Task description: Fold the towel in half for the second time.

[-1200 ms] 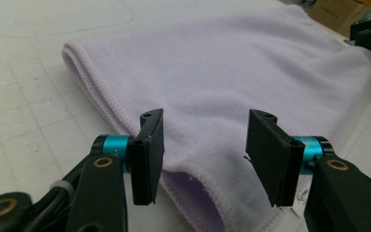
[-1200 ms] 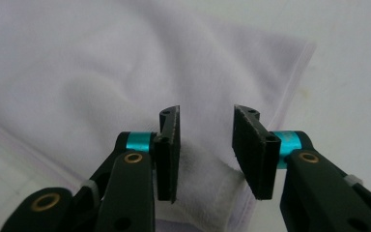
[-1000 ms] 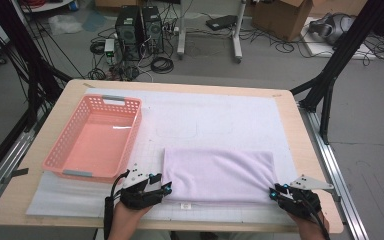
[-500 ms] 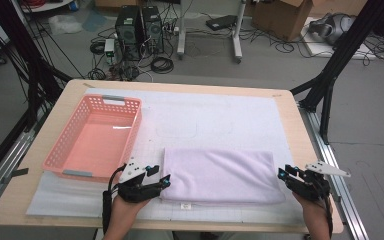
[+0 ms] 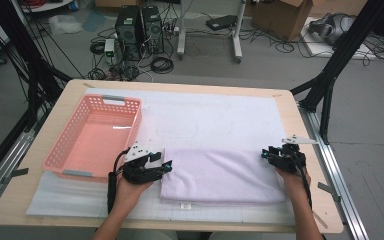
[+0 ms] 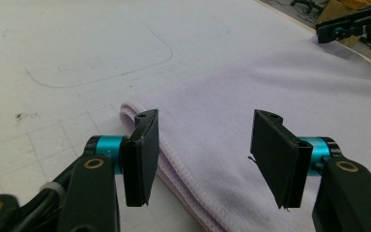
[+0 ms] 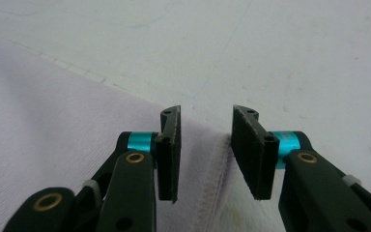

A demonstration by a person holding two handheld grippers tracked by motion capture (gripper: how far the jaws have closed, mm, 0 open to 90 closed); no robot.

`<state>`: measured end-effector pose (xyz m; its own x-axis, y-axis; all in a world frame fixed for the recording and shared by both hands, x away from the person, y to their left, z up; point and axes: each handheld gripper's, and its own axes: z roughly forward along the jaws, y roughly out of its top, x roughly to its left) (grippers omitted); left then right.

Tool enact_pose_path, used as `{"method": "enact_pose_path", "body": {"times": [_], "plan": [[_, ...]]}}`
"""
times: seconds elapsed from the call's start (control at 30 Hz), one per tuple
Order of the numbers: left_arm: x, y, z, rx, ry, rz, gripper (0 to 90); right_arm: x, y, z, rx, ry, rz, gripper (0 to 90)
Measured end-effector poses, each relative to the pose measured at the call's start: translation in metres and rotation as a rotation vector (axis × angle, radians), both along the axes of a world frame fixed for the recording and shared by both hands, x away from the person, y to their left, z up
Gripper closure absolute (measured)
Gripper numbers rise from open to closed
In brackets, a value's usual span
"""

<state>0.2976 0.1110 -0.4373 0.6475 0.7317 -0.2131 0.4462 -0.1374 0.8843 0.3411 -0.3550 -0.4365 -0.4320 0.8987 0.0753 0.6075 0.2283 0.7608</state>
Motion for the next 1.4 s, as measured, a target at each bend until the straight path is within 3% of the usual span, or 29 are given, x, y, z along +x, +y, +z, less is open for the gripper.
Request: {"method": "enact_pose_path", "body": {"times": [0.03,0.07,0.1,0.17,0.23,0.3,0.33,0.4,0.47,0.53,0.6,0.67,0.77,0.8,0.83,0.87,0.9,0.93,0.97,1.03,1.1,1.2,1.4], "plan": [[0.0,0.0,0.0,0.0,0.0,0.0,43.7,0.0,0.0,0.0,0.0,0.0,0.0,71.2],[0.002,-0.001,0.0,0.007,0.002,-0.002,43.7,0.006,-0.001,-0.005,-0.023,0.005,0.01,80.8],[0.003,-0.002,0.0,0.014,0.0,-0.001,43.6,0.007,-0.004,-0.004,-0.04,-0.011,-0.002,83.9],[0.007,-0.004,0.001,0.023,-0.011,0.009,43.4,0.008,-0.009,-0.004,-0.065,-0.044,-0.076,84.8],[0.008,-0.003,0.001,0.031,-0.011,0.009,43.0,0.01,-0.01,-0.006,-0.089,-0.063,-0.107,84.7],[0.01,-0.005,-0.001,0.068,-0.015,0.029,41.2,0.01,-0.007,-0.005,-0.108,-0.087,-0.119,83.0],[0.011,-0.005,-0.001,0.067,-0.011,0.036,40.9,0.009,-0.006,-0.005,-0.105,-0.101,-0.132,80.0],[0.014,-0.007,0.0,0.071,-0.012,0.045,39.5,0.007,-0.01,-0.001,-0.067,-0.11,-0.157,69.5],[0.02,-0.008,0.0,0.066,-0.004,0.057,38.8,0.003,-0.018,0.002,0.0,-0.096,-0.158,62.8],[0.023,-0.009,-0.002,0.056,0.005,0.071,37.8,0.003,-0.021,0.003,0.021,-0.085,-0.142,59.9],[0.028,-0.012,-0.007,0.06,0.021,0.091,37.7,0.001,-0.026,0.001,0.073,-0.034,-0.09,53.7],[0.038,-0.014,-0.013,0.086,0.089,0.132,38.1,0.002,-0.025,-0.002,0.085,-0.018,-0.059,50.7],[0.044,-0.015,-0.012,0.119,0.081,0.135,35.0,0.005,-0.02,-0.005,0.077,0.008,-0.046,50.1],[0.053,-0.017,-0.013,0.109,0.137,0.129,34.8,0.007,-0.019,-0.008,0.066,0.021,-0.047,50.8],[0.053,-0.017,-0.013,0.109,0.137,0.129,35.3,0.008,-0.018,-0.01,0.055,0.043,-0.05,51.5],[0.056,-0.02,-0.014,0.117,0.149,0.111,35.7,0.008,-0.018,-0.011,0.056,0.037,-0.053,54.9],[0.056,-0.02,-0.014,0.117,0.149,0.111,39.3,0.008,-0.018,-0.011,0.056,0.037,-0.053,54.9],[0.055,-0.024,-0.015,0.126,0.137,0.078,48.9,0.007,-0.018,-0.01,0.057,0.041,-0.031,70.3],[0.055,-0.025,-0.014,0.125,0.134,0.046,57.7,0.006,-0.017,-0.009,0.046,0.039,-0.025,79.3],[0.054,-0.027,-0.013,0.131,0.117,0.034,79.3,0.005,-0.015,-0.007,0.02,0.023,-0.014,82.6],[0.055,-0.026,-0.01,0.133,0.112,0.047,82.7,0.004,-0.015,-0.007,0.017,0.003,-0.018,83.8],[0.06,-0.023,-0.003,0.074,0.073,0.107,82.8,0.004,-0.019,-0.003,0.062,-0.043,-0.062,84.3],[0.077,-0.031,0.01,0.093,0.018,0.153,82.8,0.013,-0.018,0.003,0.047,-0.131,-0.108,84.4]]}}
